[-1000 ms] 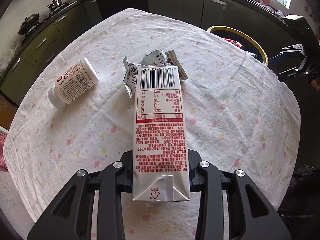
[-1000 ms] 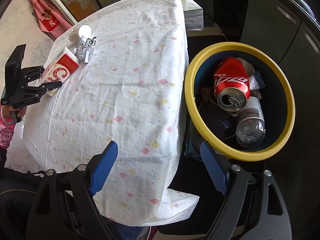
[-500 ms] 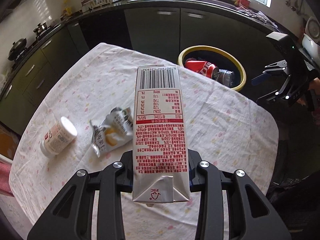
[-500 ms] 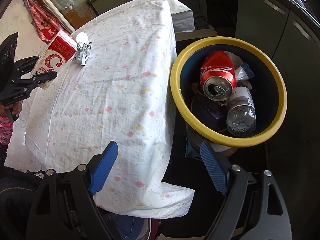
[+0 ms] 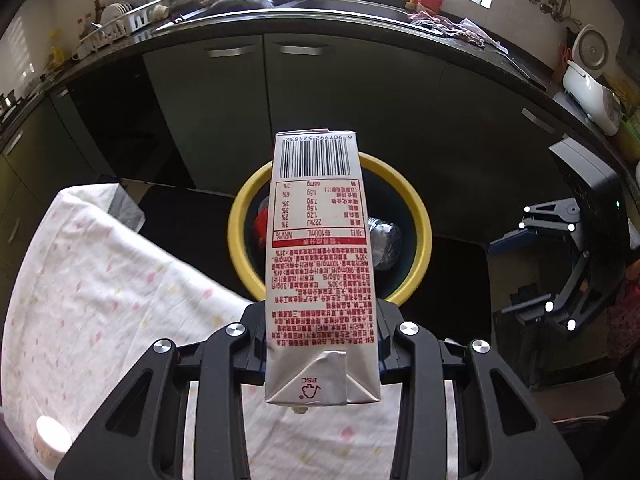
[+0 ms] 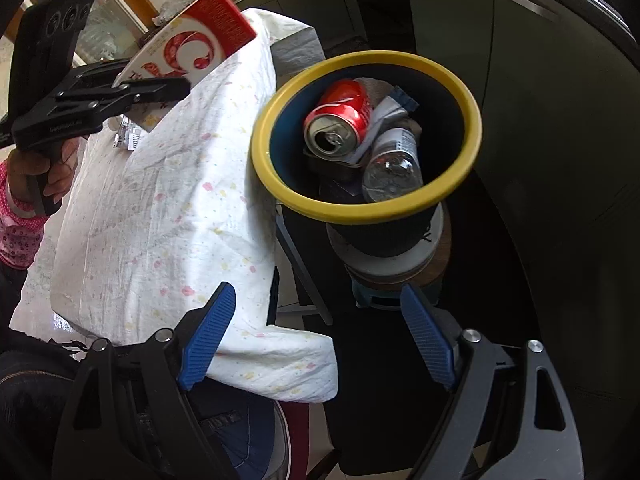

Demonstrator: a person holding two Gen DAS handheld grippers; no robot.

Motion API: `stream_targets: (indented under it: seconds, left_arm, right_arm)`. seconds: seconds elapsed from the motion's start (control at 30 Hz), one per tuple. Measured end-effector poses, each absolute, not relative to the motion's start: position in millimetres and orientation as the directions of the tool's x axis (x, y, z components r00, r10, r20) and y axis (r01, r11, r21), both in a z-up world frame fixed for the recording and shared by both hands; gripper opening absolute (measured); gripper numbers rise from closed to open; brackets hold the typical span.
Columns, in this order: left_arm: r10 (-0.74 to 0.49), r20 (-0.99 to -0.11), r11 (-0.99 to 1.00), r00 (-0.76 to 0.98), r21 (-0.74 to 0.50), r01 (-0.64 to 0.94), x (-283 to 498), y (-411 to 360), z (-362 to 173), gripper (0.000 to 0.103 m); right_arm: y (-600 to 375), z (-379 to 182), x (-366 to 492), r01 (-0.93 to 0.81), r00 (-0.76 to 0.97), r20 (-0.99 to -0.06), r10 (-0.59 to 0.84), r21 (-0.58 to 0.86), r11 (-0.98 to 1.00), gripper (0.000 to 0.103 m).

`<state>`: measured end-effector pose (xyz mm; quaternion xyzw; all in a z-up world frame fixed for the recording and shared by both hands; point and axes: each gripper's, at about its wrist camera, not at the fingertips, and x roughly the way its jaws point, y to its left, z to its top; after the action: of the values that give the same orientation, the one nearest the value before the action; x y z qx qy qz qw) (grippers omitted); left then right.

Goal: Collect trash
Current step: 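Carry the milk carton with the left gripper into the bin and release, then grasp the crumpled snack wrapper with the right gripper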

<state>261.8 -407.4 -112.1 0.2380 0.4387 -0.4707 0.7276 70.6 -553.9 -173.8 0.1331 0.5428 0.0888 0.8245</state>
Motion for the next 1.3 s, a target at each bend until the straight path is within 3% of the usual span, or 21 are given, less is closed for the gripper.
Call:
stream_targets:
  seconds: [0.2, 0.37, 0.43, 0.53, 0.77, 0.97, 1.13, 1.3]
  left_arm:
    - [-0.432, -0.900, 0.473, 0.056, -0.173, 0.864, 282, -485, -139, 0.035]
    - [-0.391, -0.917, 0.524, 0.077, -0.153, 0.838, 292, -528, -165, 0.037]
    - [-0.386, -0.917, 0.553, 0.101, -0.142, 0.821, 293, -537, -170, 0.058]
    - [-0.411, -0.899, 0.573, 0.151, -0.126, 0.810, 291, -533, -164, 0.060]
    - [-0.557, -0.774, 0.620, 0.303, -0.145, 0.771, 269, -435, -112, 0.072]
    - [-0.579, -0.652, 0.720, 0.489, -0.128, 0.682, 247, -313, -79, 0.083]
    - [-0.489, -0.582, 0.846, 0.650, -0.136, 0.515, 249, -197, -63, 0.088]
    - [-0.318, -0.553, 0.946, 0.770, -0.124, 0.301, 263, -94, -72, 0.089]
  right_arm:
    - [-579, -181, 56, 0.047, 0.407, -0.866, 0.292, 0.339, 0.940, 0.080]
    - [-590, -186, 50, 0.071, 0.409, -0.864, 0.292, 0.349, 0.934, 0.080]
    - [-591, -187, 49, 0.075, 0.412, -0.863, 0.292, 0.352, 0.933, 0.080]
    - [-590, -185, 48, 0.077, 0.415, -0.862, 0.291, 0.352, 0.933, 0.080]
    - [-580, -179, 53, 0.062, 0.417, -0.862, 0.288, 0.343, 0.937, 0.080]
    - [-554, -165, 68, 0.016, 0.416, -0.864, 0.284, 0.319, 0.948, 0.080]
    - [-511, -154, 97, -0.075, 0.398, -0.865, 0.307, 0.303, 0.950, 0.080]
    - [-447, -147, 139, -0.215, 0.362, -0.867, 0.341, 0.279, 0.936, 0.080]
